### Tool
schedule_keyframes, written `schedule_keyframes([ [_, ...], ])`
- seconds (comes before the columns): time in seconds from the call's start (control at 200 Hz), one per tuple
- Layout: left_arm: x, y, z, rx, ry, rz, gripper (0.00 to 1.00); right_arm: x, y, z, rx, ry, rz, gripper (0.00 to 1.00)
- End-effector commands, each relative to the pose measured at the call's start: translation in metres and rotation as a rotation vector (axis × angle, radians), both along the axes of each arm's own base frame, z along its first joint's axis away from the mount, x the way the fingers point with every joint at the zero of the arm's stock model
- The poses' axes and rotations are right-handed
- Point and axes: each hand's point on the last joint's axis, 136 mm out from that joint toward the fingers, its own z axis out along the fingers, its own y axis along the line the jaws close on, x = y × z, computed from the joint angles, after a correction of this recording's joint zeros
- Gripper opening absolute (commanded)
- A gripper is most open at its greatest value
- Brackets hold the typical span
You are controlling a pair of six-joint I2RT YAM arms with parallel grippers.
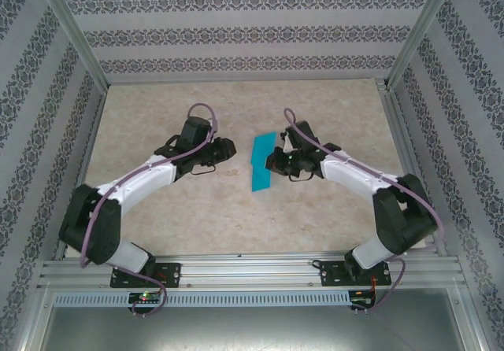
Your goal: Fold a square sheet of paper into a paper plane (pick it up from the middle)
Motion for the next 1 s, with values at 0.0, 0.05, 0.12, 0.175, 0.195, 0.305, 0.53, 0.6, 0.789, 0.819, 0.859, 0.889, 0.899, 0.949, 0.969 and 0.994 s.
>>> schedule_keyframes([
  [0.0,0.002,0.043,-0.002,0.12,-0.036,0.15,0.36,-0.016,-0.052,0.012,-0.341,-0.032,0.008,0.08],
  [0.05,0.0,0.054,0.001,0.137,-0.053,0.19,0.36,-0.018,-0.068,0.022,-0.468,-0.049,-0.002,0.08],
  [0.12,-0.002,0.068,0.003,0.157,-0.069,0.25,0.4,-0.021,-0.085,0.039,-0.65,-0.085,-0.002,0.08],
  [0.175,-0.005,0.078,0.004,0.168,-0.074,0.291,0.41,-0.023,-0.097,0.051,-0.796,-0.103,0.002,0.08],
  [0.195,-0.006,0.082,0.003,0.171,-0.074,0.306,0.41,-0.022,-0.098,0.056,-0.833,-0.114,0.006,0.08],
  [0.305,-0.012,0.098,0.003,0.178,-0.08,0.382,0.43,-0.025,-0.101,0.062,-1.004,-0.094,0.045,0.08],
  [0.53,-0.027,0.128,0.009,0.214,-0.101,0.498,0.46,-0.025,-0.057,0.027,-1.061,-0.053,0.156,0.1],
  [0.6,-0.031,0.135,0.012,0.221,-0.11,0.523,0.47,-0.027,-0.038,0.009,-1.043,-0.017,0.2,0.11],
  [0.789,-0.04,0.144,0.014,0.229,-0.122,0.55,0.5,-0.032,0.018,-0.04,-0.882,0.099,0.278,0.15],
  [0.819,-0.041,0.145,0.014,0.226,-0.119,0.552,0.5,-0.034,0.029,-0.046,-0.831,0.113,0.29,0.17],
  [0.859,-0.042,0.145,0.012,0.226,-0.114,0.551,0.5,-0.035,0.045,-0.052,-0.752,0.123,0.297,0.18],
  [0.889,-0.042,0.144,0.012,0.222,-0.112,0.55,0.5,-0.036,0.056,-0.055,-0.694,0.128,0.302,0.2],
  [0.899,-0.042,0.145,0.012,0.221,-0.113,0.552,0.5,-0.037,0.06,-0.055,-0.669,0.131,0.307,0.22],
  [0.949,-0.043,0.143,0.011,0.219,-0.107,0.545,0.5,-0.04,0.084,-0.055,-0.519,0.141,0.333,0.29],
  [0.969,-0.042,0.143,0.011,0.218,-0.105,0.544,0.51,-0.041,0.092,-0.053,-0.46,0.141,0.338,0.32],
  [0.994,-0.042,0.143,0.011,0.217,-0.106,0.54,0.51,-0.041,0.099,-0.05,-0.393,0.14,0.338,0.33],
])
